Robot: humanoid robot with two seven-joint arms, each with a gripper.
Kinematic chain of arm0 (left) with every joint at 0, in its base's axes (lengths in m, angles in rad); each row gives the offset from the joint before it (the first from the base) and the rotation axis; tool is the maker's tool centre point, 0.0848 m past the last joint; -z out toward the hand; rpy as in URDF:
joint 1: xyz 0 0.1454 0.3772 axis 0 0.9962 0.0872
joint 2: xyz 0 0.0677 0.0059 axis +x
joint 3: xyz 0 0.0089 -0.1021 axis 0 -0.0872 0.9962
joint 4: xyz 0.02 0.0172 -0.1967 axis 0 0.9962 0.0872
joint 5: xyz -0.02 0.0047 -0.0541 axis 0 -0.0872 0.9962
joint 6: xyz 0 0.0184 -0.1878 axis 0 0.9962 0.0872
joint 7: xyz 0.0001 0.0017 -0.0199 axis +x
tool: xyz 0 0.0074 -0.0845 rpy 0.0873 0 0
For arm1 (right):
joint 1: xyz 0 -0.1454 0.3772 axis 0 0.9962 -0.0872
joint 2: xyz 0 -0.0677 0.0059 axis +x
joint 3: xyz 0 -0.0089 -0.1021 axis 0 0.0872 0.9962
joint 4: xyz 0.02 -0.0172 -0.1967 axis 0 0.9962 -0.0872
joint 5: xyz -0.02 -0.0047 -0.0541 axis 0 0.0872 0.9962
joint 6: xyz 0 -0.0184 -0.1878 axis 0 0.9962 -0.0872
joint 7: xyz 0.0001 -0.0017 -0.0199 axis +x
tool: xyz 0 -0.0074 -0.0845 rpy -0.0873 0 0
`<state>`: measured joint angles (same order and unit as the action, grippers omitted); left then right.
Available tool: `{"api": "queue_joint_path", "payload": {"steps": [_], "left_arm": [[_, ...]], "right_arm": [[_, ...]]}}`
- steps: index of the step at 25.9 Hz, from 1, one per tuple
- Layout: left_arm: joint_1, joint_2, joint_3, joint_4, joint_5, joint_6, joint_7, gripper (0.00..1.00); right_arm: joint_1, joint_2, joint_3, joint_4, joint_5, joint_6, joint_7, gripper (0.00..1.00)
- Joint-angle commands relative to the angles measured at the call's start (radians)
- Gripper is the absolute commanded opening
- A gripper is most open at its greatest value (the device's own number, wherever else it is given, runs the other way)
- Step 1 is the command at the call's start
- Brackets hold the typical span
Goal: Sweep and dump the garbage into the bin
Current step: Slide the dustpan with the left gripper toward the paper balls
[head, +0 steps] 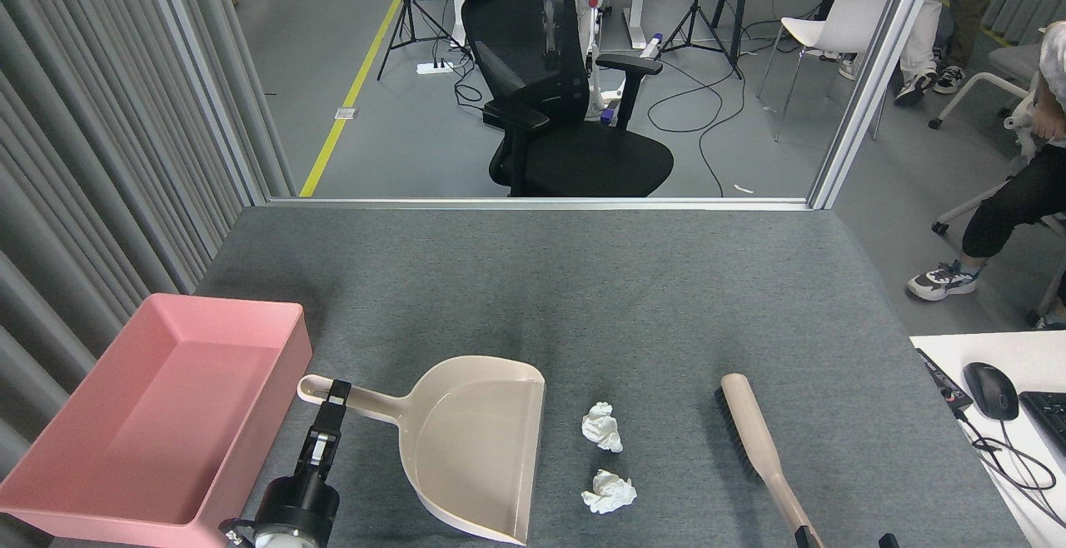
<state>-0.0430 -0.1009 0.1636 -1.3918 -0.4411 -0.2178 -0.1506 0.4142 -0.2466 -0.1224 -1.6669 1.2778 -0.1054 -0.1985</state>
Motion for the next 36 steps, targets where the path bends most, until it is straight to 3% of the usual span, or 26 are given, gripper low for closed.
{"api": "queue_joint_path", "payload": {"steps": [1,25,36], "left_arm": [[-0.001,-0.002,-0.003,0.025,-0.044,0.003,0.008,0.11],[0.000,-0.002,-0.027,0.022,-0.070,0.067,0.075,0.10],[0.012,0.000,-0.049,0.010,-0.071,0.067,0.100,0.10]], "right_arm": [[0.000,0.001,0.001,0.001,0.000,0.001,0.004,0.99],[-0.017,0.007,0.007,0.047,0.025,0.019,0.013,0.99],[-0.074,0.010,0.027,0.096,0.032,0.039,0.016,0.99]]}}
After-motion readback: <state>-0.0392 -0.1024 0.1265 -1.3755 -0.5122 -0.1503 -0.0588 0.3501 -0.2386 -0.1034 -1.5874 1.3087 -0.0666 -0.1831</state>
